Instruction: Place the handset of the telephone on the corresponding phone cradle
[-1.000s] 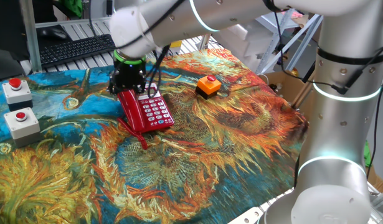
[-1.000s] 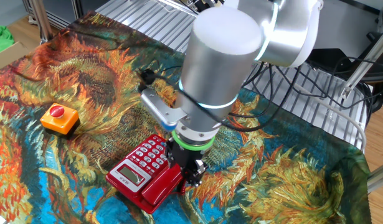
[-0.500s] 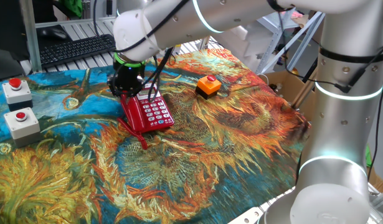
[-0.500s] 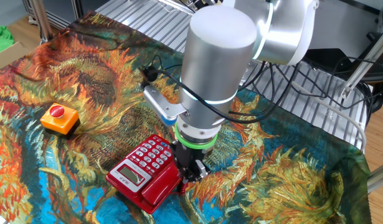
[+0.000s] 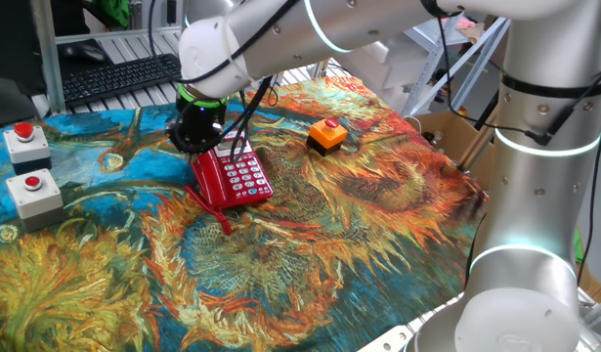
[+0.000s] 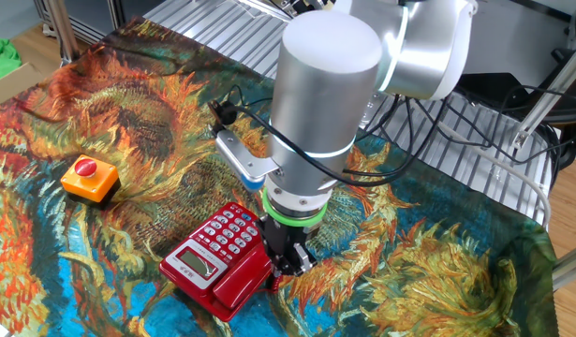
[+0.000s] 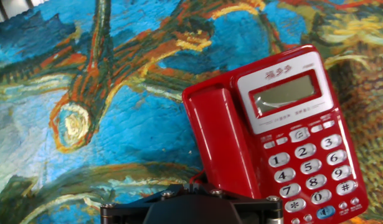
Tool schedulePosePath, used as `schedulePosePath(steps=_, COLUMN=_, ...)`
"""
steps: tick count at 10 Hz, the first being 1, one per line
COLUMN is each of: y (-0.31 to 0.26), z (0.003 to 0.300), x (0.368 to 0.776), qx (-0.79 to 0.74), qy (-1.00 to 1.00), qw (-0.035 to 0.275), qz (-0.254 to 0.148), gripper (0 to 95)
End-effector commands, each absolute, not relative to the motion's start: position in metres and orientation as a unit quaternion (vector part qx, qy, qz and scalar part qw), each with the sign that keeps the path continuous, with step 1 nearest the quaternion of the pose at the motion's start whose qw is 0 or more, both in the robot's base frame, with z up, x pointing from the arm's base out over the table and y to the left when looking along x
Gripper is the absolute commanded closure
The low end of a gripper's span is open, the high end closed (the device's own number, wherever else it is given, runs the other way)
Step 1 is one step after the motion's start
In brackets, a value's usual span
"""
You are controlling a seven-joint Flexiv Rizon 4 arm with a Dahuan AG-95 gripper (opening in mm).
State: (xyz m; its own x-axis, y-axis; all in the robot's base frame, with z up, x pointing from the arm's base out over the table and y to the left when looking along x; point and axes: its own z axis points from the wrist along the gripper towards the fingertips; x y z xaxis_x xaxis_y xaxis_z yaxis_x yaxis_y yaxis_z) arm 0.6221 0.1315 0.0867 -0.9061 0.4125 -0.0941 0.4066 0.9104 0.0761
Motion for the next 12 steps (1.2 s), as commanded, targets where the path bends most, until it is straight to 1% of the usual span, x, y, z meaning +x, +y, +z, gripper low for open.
schedulePosePath(steps=1, y=0.132, z=0.0876, x=0.6212, qx=0.209, qy=0.976, qw=0.053, qz=0.029, gripper=95.0)
schedulePosePath(steps=9, y=0.1333, z=0.085, x=0.6171, qx=0.206, qy=0.976, qw=0.058, qz=0.026, gripper=95.0)
schedulePosePath(steps=12, y=0.1333, z=0.085, x=0.6171, qx=0.201, qy=0.978, qw=0.05, qz=0.039, gripper=95.0)
